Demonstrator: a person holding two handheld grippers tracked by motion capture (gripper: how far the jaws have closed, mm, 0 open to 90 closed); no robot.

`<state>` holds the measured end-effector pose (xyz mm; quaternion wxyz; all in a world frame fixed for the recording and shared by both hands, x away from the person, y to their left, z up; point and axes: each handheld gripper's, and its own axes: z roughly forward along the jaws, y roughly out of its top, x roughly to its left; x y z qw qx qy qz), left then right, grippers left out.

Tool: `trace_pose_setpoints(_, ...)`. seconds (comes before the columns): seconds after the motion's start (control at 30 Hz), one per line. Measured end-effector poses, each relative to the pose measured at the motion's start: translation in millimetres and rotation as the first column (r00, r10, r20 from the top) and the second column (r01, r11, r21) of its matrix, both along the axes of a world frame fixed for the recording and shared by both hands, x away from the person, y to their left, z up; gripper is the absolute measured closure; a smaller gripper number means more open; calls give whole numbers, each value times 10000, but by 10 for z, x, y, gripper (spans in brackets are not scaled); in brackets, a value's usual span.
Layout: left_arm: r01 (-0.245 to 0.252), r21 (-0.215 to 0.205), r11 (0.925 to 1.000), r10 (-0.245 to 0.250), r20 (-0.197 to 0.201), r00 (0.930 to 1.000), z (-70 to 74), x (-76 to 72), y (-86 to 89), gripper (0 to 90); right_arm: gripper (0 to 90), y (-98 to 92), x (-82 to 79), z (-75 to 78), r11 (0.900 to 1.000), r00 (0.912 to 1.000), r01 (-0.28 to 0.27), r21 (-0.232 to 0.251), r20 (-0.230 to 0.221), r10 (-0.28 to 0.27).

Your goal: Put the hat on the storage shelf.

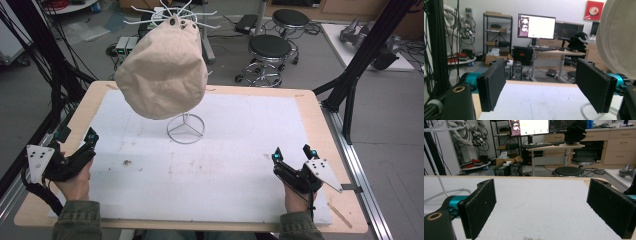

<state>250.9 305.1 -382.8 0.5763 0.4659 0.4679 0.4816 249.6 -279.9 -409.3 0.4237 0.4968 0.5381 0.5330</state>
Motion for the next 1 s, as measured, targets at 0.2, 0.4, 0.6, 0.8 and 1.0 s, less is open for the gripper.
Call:
trace_pose_setpoints(0.2, -100, 194, 9998, 106, -305, 9995, -101, -33, 30, 239, 79, 6, -3, -2, 10000, 10000, 58, -22, -43, -58)
trace_pose_setpoints(0.4, -208, 288, 9994, 223, -536, 9983, -193, -37, 35, 235, 79, 8, -4, -3, 10000, 10000, 73, -38, -57, -73)
trace_pose_setpoints(0.6, -214, 414, 9989, 248, -818, 9963, -302, -54, 48, 234, 78, 3, -7, -2, 10000, 9999, 79, -3, -75, -79)
trace_pose_setpoints(0.8, -174, 463, 9988, 225, -1126, 9934, -416, -89, 86, 234, 79, -2, -4, -3, 10000, 10000, 58, -32, -57, -58)
trace_pose_setpoints(1.0, -147, 313, 9994, 184, -1214, 9924, -452, -124, 95, 235, 79, 5, 3, -9, 10000, 9999, 3, -88, -141, -5)
